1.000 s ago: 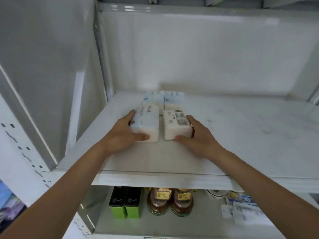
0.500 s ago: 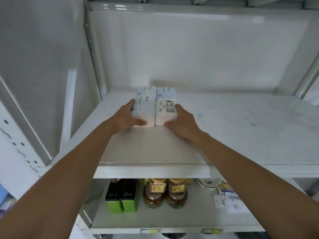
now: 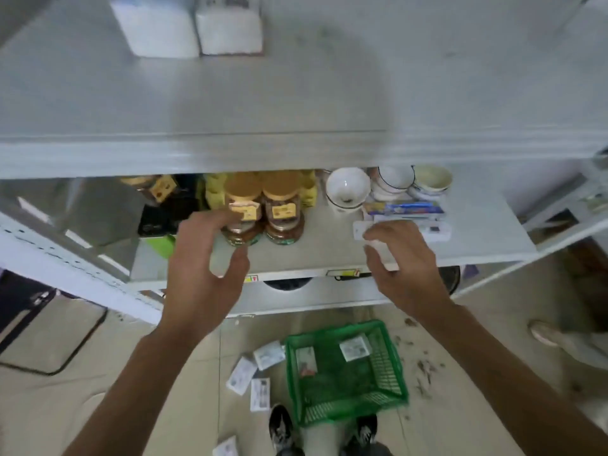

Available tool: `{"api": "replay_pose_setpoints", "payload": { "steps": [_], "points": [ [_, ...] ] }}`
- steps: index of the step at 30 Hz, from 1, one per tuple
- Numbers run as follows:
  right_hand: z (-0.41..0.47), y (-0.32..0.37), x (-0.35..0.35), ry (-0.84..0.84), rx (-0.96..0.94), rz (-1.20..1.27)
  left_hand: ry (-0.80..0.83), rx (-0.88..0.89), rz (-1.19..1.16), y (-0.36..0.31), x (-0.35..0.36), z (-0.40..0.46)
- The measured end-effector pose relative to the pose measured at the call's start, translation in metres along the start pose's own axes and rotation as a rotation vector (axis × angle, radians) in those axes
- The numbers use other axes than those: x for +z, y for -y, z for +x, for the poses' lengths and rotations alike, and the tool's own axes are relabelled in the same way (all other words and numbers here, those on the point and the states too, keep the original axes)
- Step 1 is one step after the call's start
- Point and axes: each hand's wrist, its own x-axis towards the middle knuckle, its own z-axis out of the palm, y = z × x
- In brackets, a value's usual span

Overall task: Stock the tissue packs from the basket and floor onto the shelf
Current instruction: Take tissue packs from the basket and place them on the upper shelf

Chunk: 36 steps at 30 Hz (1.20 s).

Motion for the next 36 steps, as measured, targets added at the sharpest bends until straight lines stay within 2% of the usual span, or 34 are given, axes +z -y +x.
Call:
{"api": "replay_pose_setpoints", "payload": {
  "steps": [3,6,10,14,18,22,24,27,30,33,36],
  "points": [
    [-0.064,-0.042,0.020,0.291,0.201,0.019,0.288,-0.152,-0.018,0.022,0.066,-0.043],
    [-0.145,-0.084,0.046,0.567,0.513,0.049,0.648,-0.417,0.024,0.053,0.141,-0.101],
    [-0.256,-0.147,0.095,0.865,0.918,0.134,0.971,-0.760,0.016,0.087,0.238,-0.183],
    [-0.345,-0.197,0.140,1.111,1.176,0.140,1.123,-0.957,0.073,0.137,0.323,-0.250],
    [-0.410,-0.257,0.204,1.184,1.298,0.155,1.206,-1.043,0.124,0.201,0.402,-0.296],
    [-0.441,-0.321,0.280,1.212,1.298,0.126,1.139,-1.040,0.158,0.271,0.479,-0.327],
    [-0.451,-0.351,0.317,1.217,1.219,0.066,1.090,-1.030,0.143,0.312,0.518,-0.342],
    [-0.467,-0.389,0.374,1.259,1.014,-0.061,1.030,-1.077,0.181,0.369,0.564,-0.361],
    [-0.484,-0.420,0.437,1.303,0.688,-0.208,0.991,-1.081,0.241,0.423,0.607,-0.386],
    [-0.500,-0.442,0.487,1.297,0.407,-0.328,1.054,-1.018,0.292,0.454,0.636,-0.416],
    [-0.517,-0.456,0.514,1.273,0.284,-0.472,1.083,-0.945,0.361,0.470,0.655,-0.444]
  ]
}}
